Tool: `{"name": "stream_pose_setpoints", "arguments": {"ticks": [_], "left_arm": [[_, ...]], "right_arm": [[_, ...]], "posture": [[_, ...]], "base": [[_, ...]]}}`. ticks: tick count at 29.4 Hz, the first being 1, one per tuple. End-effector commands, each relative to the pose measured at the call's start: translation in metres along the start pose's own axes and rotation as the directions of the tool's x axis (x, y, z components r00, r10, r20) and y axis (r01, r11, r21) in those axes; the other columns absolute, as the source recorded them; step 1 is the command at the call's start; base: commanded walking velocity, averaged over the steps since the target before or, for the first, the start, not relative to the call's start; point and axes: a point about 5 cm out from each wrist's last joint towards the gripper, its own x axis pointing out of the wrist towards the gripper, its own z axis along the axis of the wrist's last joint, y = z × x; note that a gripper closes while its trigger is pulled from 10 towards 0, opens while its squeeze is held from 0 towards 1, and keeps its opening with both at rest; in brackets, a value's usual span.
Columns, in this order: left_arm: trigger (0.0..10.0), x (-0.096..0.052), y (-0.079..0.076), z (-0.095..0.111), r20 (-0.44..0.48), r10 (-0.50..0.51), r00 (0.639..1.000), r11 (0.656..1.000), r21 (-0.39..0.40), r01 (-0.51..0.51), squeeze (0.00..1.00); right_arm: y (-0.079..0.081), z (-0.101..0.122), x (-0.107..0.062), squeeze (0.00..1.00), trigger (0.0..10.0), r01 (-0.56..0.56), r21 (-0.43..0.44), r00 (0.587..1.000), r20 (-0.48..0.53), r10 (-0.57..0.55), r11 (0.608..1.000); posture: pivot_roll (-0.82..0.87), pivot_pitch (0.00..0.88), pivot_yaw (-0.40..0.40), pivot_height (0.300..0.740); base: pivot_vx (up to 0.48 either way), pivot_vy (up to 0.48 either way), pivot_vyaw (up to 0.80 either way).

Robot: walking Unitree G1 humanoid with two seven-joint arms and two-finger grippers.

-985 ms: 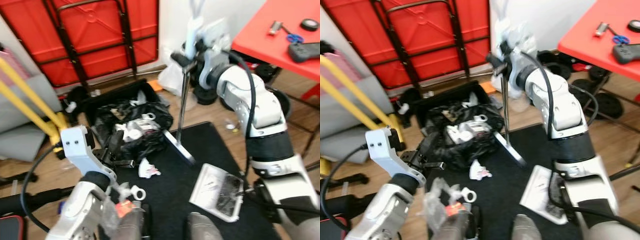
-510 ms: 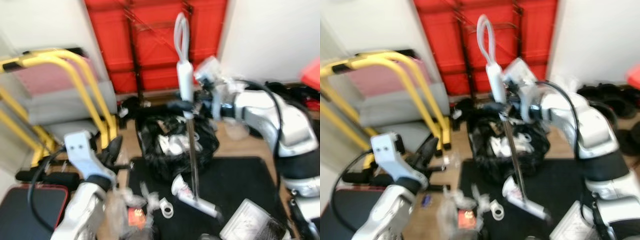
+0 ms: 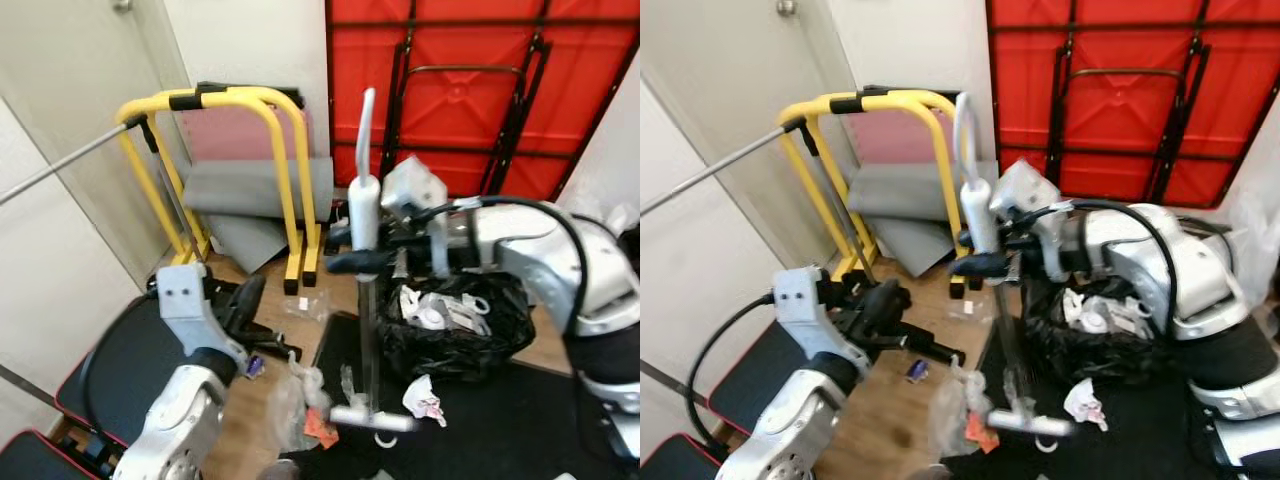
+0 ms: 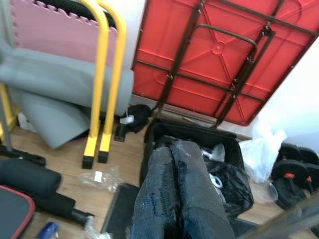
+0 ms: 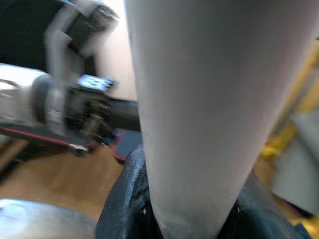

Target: Sweep floor

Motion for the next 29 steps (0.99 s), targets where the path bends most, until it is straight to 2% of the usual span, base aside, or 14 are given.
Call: {"name": "stream_pose_setpoints", "arguments": {"ticks": [1, 9, 14, 21, 29], "left_arm": [[10.0, -0.002, -0.004, -0.002, -0.021, -0.132, 0.991, 0.991, 0.01, 0.133, 0.0], [10.0, 0.0, -0.004, -0.007, -0.037, -0.128, 0.991, 0.99, 0.048, 0.13, 0.0], [10.0, 0.0, 0.002, -0.006, -0.027, -0.083, 0.996, 0.993, 0.076, 0.085, 0.0], [10.0, -0.004, 0.018, -0.011, -0.049, 0.031, 0.998, 0.992, 0.126, -0.025, 0.0], [10.0, -0.007, 0.021, -0.014, -0.049, 0.079, 0.996, 0.988, 0.14, -0.071, 0.0]], "right_arm": [[0.004, 0.009, 0.001, 0.0, 10.0, -0.016, -0.049, 1.0, 0.017, 0.017, 0.999], [0.006, 0.01, 0.005, 0.0, 10.0, -0.026, -0.024, 0.998, 0.049, 0.027, 0.999], [0.011, 0.006, 0.016, 0.0, 10.0, -0.024, 0.018, 0.997, 0.075, 0.023, 1.0], [0.016, -0.002, 0.029, 0.0, 10.0, -0.011, 0.1, 0.996, 0.091, 0.002, 0.995], [0.017, -0.009, 0.041, 0.0, 10.0, 0.029, 0.157, 0.994, 0.1, -0.045, 0.987]], "posture": [[-0.17, 0.0, 0.005, 0.74], [-0.17, 0.0, 0.004, 0.74], [-0.16, 0.0, 0.003, 0.74], [-0.16, 0.0, 0.001, 0.74], [-0.15, 0.0, -0.002, 0.74]], "base": [[0.0, 0.0, 0.78], [0.0, 0.0, 0.78], [0.0, 0.0, 0.78], [0.0, 0.0, 0.78], [0.0, 0.0, 0.78]]}}
